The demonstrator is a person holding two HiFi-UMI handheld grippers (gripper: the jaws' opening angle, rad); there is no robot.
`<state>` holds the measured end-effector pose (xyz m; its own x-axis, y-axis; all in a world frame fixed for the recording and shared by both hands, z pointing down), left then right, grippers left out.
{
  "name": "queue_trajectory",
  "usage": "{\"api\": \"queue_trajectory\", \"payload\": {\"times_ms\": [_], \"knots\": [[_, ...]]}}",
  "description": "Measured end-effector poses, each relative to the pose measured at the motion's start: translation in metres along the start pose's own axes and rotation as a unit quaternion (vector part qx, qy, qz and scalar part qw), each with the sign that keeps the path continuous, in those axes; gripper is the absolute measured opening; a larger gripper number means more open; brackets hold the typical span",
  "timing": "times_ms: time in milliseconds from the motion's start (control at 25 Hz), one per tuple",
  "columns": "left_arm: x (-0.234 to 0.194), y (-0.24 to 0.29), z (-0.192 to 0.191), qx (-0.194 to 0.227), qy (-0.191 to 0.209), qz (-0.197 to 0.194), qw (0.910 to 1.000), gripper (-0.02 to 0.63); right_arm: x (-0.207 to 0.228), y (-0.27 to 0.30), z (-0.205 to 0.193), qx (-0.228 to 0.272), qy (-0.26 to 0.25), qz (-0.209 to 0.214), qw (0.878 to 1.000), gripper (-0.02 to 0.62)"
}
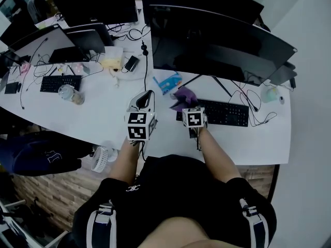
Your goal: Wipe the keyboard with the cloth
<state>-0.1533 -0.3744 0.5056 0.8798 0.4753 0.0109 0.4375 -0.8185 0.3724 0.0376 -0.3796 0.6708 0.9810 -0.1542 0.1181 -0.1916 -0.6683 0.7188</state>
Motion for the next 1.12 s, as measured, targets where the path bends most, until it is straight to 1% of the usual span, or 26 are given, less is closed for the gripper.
{"api": "queue_trajectory", "payload": {"times_ms": [120, 240, 480, 720, 840, 960, 1120], "knots": [[0.001, -0.001, 0.000, 0.000, 0.002, -0.002, 1.0000, 0.011, -0.002, 0.005, -0.012, -0.021, -0.006, -0.001, 1.000, 0.091], [0.001, -0.001, -0.002, -0.004, 0.002, -0.003, 1.0000, 0.011, -0.002, 0.008, -0.016, -0.020, -0.018, -0.004, 1.000, 0.091], [0.003, -0.002, -0.002, 0.002, -0.002, 0.003, 1.0000, 0.011, -0.001, 0.010, -0.017, -0.023, -0.030, 0.016, 0.999, 0.091], [0.013, -0.005, 0.000, 0.000, 0.004, 0.000, 1.0000, 0.011, -0.001, 0.010, -0.020, -0.022, -0.042, 0.022, 0.999, 0.091], [0.016, -0.008, 0.002, -0.001, 0.003, 0.007, 1.0000, 0.011, 0.000, 0.009, -0.021, -0.021, -0.052, 0.024, 0.998, 0.091], [0.018, -0.012, 0.003, -0.001, -0.002, 0.015, 0.9999, 0.011, -0.001, 0.006, -0.023, -0.032, -0.059, 0.031, 0.997, 0.091], [0.022, -0.016, 0.001, -0.005, -0.008, 0.029, 0.9995, 0.011, -0.002, 0.004, -0.028, -0.034, -0.078, 0.044, 0.995, 0.091]]}}
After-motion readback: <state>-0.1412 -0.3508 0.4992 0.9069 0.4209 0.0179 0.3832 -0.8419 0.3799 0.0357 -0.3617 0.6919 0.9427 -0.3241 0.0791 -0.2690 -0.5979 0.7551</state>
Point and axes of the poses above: the fingertips, and each gripper's own axes: y forward along the fingers, x to its right, z out of its top, the point moved 4 cm from there along -y, backward along the fingers, and after that the axes turned 7 degrees about y, right-handed, at the moved point
